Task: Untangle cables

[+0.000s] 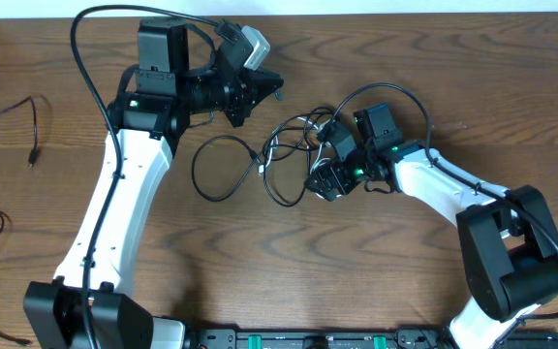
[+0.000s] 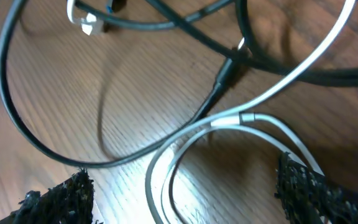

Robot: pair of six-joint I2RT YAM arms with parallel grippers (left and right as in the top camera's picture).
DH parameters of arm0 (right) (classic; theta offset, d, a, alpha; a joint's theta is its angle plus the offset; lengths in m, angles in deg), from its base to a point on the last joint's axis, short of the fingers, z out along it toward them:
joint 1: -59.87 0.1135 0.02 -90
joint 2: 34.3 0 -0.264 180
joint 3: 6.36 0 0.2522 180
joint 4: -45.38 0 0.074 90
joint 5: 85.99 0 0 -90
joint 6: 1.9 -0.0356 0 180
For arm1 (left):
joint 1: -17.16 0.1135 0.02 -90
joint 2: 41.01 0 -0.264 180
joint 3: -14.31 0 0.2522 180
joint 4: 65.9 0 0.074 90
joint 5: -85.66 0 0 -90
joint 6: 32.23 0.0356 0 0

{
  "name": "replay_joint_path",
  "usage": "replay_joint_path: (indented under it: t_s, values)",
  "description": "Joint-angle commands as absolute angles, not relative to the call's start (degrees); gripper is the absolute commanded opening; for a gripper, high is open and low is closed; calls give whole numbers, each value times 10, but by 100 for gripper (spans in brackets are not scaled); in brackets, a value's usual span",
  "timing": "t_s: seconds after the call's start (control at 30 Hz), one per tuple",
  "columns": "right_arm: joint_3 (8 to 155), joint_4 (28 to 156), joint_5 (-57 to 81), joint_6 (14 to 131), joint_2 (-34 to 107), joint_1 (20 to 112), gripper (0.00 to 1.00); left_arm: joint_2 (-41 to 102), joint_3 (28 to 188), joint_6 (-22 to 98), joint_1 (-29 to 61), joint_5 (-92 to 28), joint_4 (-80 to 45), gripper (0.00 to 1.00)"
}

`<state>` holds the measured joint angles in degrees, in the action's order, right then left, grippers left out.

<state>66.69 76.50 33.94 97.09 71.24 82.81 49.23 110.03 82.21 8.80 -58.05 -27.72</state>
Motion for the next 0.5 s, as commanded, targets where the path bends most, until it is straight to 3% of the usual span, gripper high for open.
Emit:
replay_joint_path:
  t_s: [0.0,0.13,0.23,0.3,0.33,0.37,0.47]
  values:
    - [669,790,331,1019,714,830,92,485,1099,832,90,-587,-276,8]
    - [669,830,331,1056,714,832,92,485,1099,832,90,-587,-276,7]
    - [669,838,331,1073,714,839,86,485,1099,832,90,-587,-276,8]
    - [669,827,330,1075,714,844,70,485,1099,832,90,-587,-276,7]
    - [669,824,331,1075,714,844,55,485,1099,832,90,-587,-276,8]
    - [669,821,329,1075,714,844,33,485,1099,832,90,-587,-276,8]
    - [669,821,328,1075,714,845,1,485,1099,832,90,-587,-276,8]
